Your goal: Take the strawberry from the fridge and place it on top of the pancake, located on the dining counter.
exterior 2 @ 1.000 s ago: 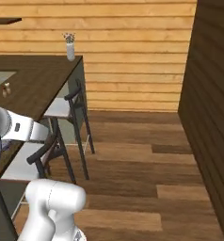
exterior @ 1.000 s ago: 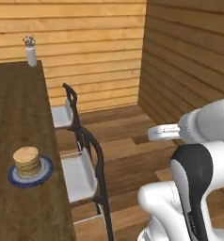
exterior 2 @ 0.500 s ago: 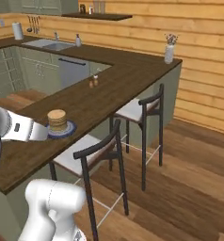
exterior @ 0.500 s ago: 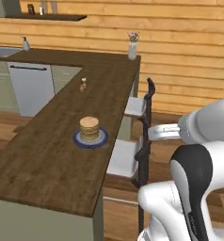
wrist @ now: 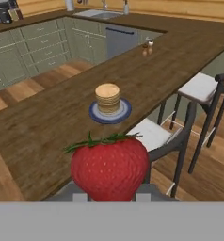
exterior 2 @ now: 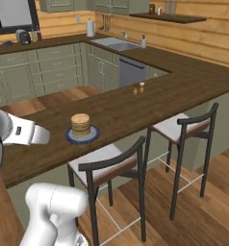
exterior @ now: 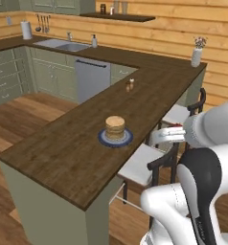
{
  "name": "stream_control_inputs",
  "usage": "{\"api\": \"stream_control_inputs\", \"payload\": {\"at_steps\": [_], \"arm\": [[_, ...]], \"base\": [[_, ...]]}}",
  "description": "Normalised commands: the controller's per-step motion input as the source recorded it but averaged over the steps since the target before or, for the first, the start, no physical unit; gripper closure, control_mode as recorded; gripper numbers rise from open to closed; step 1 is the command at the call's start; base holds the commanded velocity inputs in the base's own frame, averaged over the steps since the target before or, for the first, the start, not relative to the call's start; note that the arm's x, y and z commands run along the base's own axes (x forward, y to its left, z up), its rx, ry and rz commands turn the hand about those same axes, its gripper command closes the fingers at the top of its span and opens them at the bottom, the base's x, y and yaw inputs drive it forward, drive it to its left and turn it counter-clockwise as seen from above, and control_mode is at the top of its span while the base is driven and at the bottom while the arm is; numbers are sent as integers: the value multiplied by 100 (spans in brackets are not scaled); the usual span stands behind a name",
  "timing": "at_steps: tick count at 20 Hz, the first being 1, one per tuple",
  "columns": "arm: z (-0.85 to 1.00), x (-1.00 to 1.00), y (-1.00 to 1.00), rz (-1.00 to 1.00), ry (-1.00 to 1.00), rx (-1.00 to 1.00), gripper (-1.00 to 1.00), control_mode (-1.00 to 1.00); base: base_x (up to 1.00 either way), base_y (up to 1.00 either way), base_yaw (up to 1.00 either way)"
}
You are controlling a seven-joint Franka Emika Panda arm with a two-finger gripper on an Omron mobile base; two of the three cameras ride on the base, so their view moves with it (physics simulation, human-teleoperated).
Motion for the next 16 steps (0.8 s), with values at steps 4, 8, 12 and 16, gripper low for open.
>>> {"api": "stream_control_inputs", "payload": {"at_steps": [4,8,12,16], "arm": [[0,0,0,0,0,0,100,100],[0,0,0,0,0,0,100,100],[-17,100,0,11,47,1,100,-100],[-27,100,0,8,41,0,100,-100]], "base": [[100,-12,23],[100,0,18],[0,0,0],[0,0,0]]}}
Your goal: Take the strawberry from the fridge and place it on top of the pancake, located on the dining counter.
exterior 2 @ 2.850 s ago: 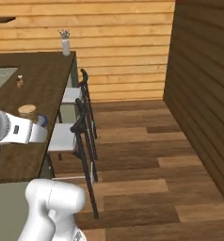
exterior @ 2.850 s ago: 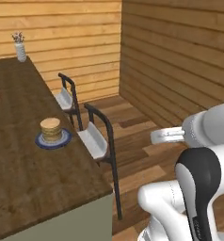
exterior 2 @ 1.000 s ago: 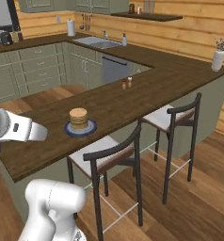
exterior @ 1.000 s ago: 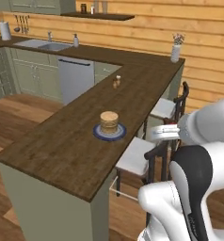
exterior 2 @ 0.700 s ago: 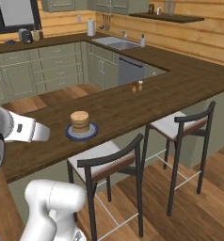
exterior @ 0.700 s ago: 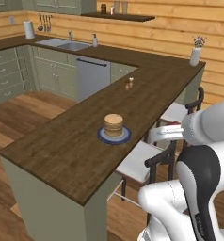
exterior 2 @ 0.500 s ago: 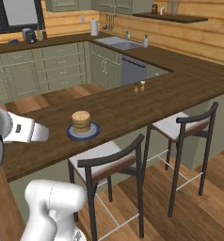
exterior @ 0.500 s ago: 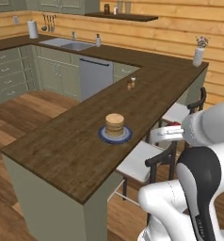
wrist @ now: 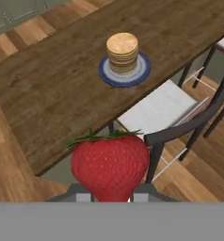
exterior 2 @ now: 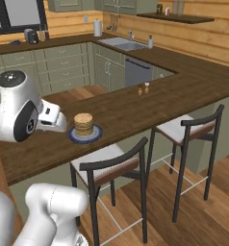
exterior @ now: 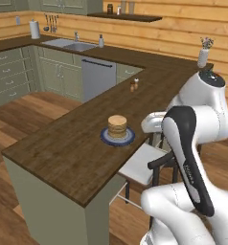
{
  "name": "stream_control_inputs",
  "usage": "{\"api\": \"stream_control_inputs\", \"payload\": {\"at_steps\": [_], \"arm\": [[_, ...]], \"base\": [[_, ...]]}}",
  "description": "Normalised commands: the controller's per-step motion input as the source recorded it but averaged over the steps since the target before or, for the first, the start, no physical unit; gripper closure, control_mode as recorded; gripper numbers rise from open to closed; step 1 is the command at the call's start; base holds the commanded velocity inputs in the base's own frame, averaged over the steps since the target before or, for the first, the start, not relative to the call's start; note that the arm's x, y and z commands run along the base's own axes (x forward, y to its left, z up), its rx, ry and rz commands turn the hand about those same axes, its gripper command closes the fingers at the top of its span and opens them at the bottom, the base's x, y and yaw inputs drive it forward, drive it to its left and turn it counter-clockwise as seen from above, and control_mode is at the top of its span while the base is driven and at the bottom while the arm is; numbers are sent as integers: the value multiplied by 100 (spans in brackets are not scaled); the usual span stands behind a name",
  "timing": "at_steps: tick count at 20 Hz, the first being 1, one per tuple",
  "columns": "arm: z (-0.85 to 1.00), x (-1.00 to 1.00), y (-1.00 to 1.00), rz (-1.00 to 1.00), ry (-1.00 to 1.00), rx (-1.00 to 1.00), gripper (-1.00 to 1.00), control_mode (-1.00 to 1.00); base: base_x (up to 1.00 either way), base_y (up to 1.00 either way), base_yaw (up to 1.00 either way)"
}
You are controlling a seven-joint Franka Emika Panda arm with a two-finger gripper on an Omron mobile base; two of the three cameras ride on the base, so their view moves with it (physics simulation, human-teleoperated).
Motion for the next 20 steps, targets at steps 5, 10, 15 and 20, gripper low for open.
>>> {"api": "stream_control_inputs", "payload": {"at_steps": [5,10,15,20], "arm": [[-41,100,3,1,20,0,100,-100],[-44,100,17,0,7,-1,100,-100],[-35,100,23,0,0,0,100,-100],[-37,100,4,0,2,-3,100,-100]], "base": [[0,0,0],[0,0,0],[0,0,0],[0,0,0]]}}
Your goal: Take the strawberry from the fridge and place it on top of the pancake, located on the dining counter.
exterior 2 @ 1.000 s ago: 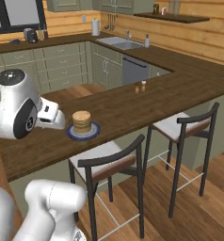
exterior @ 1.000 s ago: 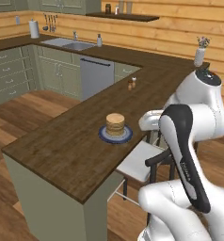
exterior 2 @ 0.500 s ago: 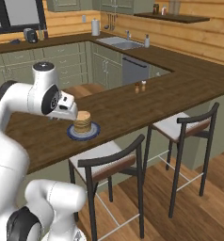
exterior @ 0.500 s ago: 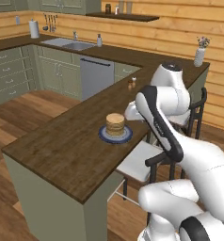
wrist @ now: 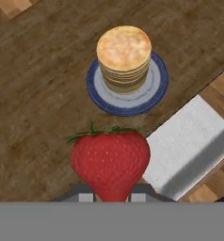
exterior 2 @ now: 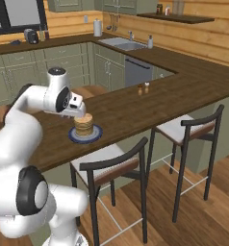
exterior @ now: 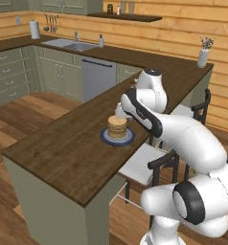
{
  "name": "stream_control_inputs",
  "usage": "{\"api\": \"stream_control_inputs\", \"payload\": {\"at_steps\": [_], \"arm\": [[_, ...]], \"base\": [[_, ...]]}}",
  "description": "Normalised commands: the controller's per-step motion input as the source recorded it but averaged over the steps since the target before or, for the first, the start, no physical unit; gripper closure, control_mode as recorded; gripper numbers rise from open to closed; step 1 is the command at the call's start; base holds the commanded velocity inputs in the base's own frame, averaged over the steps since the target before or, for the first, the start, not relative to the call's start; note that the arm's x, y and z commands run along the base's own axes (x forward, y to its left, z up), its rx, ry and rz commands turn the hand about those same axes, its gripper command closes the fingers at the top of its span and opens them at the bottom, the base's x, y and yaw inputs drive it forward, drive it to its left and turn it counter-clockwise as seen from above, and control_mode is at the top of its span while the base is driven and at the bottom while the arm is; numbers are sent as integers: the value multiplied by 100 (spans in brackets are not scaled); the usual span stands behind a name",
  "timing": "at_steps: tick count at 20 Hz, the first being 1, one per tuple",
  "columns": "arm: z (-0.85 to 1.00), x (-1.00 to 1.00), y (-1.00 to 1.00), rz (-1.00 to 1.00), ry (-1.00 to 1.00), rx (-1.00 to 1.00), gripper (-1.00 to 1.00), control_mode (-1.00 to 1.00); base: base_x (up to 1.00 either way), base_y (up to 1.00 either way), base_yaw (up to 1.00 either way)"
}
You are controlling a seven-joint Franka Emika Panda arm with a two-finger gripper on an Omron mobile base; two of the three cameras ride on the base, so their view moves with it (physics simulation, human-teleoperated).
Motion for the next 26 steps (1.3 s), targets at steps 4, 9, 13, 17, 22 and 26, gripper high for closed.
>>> {"api": "stream_control_inputs", "payload": {"at_steps": [4,9,13,17,22,26], "arm": [[-43,100,0,0,6,-5,100,-100],[-30,90,0,-1,10,-3,100,-100],[-25,81,1,-2,9,-3,100,-100],[-31,74,6,-1,9,-4,100,-100],[-33,61,18,0,7,-6,100,-100],[-36,54,16,0,8,-7,100,-100]], "base": [[0,0,0],[0,0,0],[0,0,0],[0,0,0],[0,0,0],[0,0,0]]}}
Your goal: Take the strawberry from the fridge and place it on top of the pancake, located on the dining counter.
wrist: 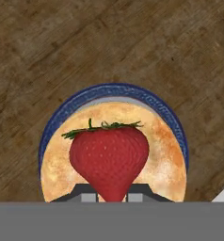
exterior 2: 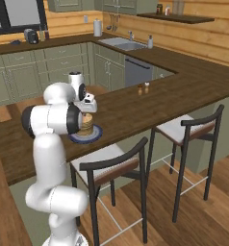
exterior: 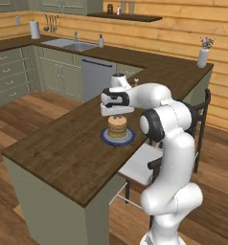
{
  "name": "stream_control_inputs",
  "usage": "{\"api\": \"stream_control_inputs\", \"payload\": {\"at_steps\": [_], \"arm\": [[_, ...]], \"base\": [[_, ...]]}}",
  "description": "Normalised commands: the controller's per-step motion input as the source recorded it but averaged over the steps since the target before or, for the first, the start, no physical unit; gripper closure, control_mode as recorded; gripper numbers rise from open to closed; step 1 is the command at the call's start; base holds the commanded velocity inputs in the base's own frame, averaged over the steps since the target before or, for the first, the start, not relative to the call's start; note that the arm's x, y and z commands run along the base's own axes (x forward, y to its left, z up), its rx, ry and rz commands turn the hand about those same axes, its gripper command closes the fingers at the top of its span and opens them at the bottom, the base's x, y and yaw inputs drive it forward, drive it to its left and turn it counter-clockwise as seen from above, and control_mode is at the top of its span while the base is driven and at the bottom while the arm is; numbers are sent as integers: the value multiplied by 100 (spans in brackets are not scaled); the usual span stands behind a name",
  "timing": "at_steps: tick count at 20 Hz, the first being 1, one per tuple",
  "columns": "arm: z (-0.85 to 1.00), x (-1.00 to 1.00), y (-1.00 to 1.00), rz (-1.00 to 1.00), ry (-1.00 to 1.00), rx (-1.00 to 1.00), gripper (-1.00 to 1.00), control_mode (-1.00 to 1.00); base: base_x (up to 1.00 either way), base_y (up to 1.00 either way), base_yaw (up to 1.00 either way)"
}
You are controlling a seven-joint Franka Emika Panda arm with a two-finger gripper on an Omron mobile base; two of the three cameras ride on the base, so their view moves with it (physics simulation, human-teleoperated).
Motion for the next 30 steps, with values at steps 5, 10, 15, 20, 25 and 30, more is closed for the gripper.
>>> {"api": "stream_control_inputs", "payload": {"at_steps": [5,10,15,20,25,30], "arm": [[-24,3,1,0,2,-2,100,-100],[-16,0,0,0,0,0,100,-100],[-6,0,-9,0,-1,0,100,-100],[-1,0,-21,0,-6,0,100,-100],[-19,-1,-5,0,-1,0,100,-100],[-27,-1,0,0,0,0,100,-100]], "base": [[0,0,0],[0,0,0],[0,0,0],[0,0,0],[0,0,0],[0,0,0]]}}
